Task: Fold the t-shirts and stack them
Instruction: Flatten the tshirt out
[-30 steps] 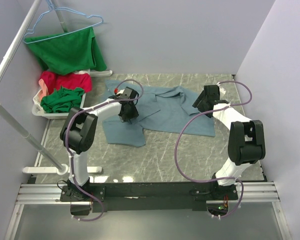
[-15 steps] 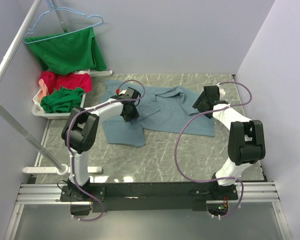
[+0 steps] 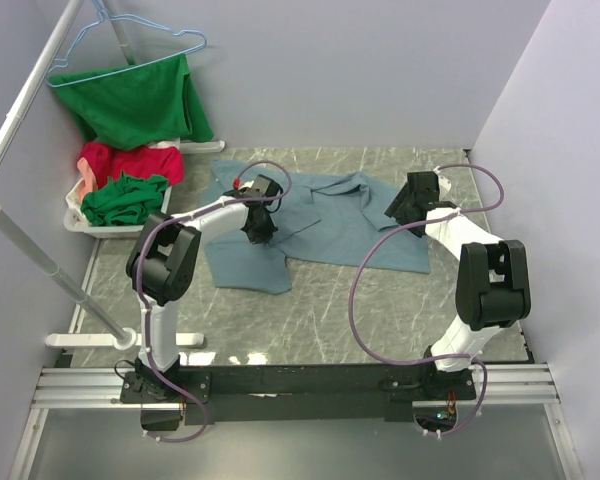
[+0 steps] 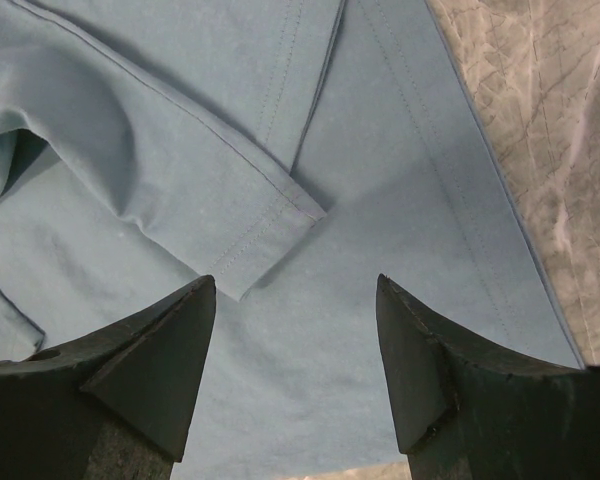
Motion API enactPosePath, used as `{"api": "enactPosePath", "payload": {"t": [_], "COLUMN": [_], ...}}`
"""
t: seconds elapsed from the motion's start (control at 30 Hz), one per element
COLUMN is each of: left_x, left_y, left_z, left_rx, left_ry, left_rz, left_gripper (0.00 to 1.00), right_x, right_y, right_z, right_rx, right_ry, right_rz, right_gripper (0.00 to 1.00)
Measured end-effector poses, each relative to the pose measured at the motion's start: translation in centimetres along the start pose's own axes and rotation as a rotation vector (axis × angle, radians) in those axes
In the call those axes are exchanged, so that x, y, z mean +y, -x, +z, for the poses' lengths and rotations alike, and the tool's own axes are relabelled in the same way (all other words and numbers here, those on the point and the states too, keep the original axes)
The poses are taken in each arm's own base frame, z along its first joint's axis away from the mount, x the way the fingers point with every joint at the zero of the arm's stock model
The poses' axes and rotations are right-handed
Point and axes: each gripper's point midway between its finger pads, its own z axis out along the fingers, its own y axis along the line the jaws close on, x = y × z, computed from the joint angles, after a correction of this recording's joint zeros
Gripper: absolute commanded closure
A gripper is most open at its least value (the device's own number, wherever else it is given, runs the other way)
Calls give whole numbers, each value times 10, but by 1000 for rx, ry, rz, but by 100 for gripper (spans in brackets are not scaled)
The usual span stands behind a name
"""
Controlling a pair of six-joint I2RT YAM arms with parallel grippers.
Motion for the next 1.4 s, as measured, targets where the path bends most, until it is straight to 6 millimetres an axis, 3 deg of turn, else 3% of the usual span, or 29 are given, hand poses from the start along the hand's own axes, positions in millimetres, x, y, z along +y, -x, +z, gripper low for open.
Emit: {"api": "enactPosePath", "payload": {"t": [0.3,0.57,0.67,0.77,0.93,1.17,1.4], "left_x": [14,19,21,25,28,30,31], "left_y": [13,61,71,73,71,71,73], "left_z": [-15,-77,-92,-95,-95,-95,-94], "left_rx": [-67,-259,-303,-317,-311,-309,-310], "left_ry": [80,95,98,115,130,134,138], "left_rz": [2,-54,-65,-66,-61,-60,-62], "left_gripper": [99,99,99,99,99,99,99], "right_x": [-2,-6,-10,-12,-17,1,5], "right_y": [0,-4,-12,-22,-36,-15,-10], "right_z": [0,4,11,22,35,41,41], "right_rx": [-3,9,32,67,107,68,58], "right_ry": [-11,-30,-42,-55,-73,-42,-33], "right_rz": [-1,-5,-11,-17,-25,-15,2], "right_gripper": [28,32,35,43,44,43,44]}}
